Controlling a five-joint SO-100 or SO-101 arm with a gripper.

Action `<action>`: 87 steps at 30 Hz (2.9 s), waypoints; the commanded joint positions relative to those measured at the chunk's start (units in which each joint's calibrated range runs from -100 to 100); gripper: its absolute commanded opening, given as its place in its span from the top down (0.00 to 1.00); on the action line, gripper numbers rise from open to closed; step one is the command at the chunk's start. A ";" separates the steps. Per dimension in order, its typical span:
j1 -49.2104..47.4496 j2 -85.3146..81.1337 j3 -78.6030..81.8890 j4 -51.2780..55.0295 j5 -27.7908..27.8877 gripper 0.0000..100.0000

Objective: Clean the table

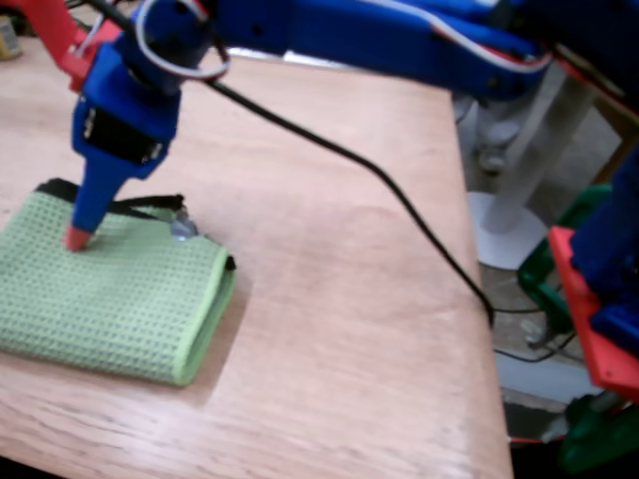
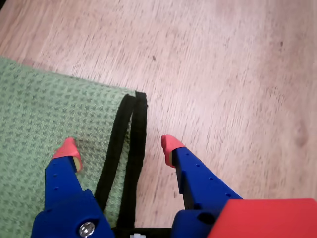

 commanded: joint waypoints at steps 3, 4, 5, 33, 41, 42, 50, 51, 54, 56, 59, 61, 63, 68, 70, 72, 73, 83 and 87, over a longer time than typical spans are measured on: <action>1.30 2.69 -2.95 -0.83 6.54 0.65; 1.64 3.47 -2.95 -0.83 6.64 0.65; 1.98 4.07 -2.95 -0.83 6.64 0.65; 4.17 -57.34 68.60 0.40 3.47 1.00; -23.24 -89.84 109.09 0.24 3.47 1.00; -24.25 -91.04 111.82 0.15 3.47 1.00; -5.47 -88.73 118.05 -0.75 3.91 1.00; 0.11 -87.01 117.49 -0.75 4.10 1.00; 10.94 -82.47 117.20 -0.83 5.08 1.00; 18.05 -79.21 116.07 -3.79 6.54 1.00; 28.71 -70.12 111.82 -10.60 7.91 1.00; 34.63 -63.34 107.10 -12.24 9.18 1.00; 40.72 -56.48 102.10 -12.33 10.11 1.00; 52.40 -38.47 84.92 -12.33 11.14 1.00; 56.29 -33.24 80.02 -12.33 11.48 0.99; 60.52 -29.12 76.43 -12.33 13.33 1.00; 63.23 -27.24 74.45 -12.33 14.11 1.00; 56.12 -62.57 60.38 -7.40 13.58 1.00; 21.60 -85.47 60.29 11.07 8.35 1.00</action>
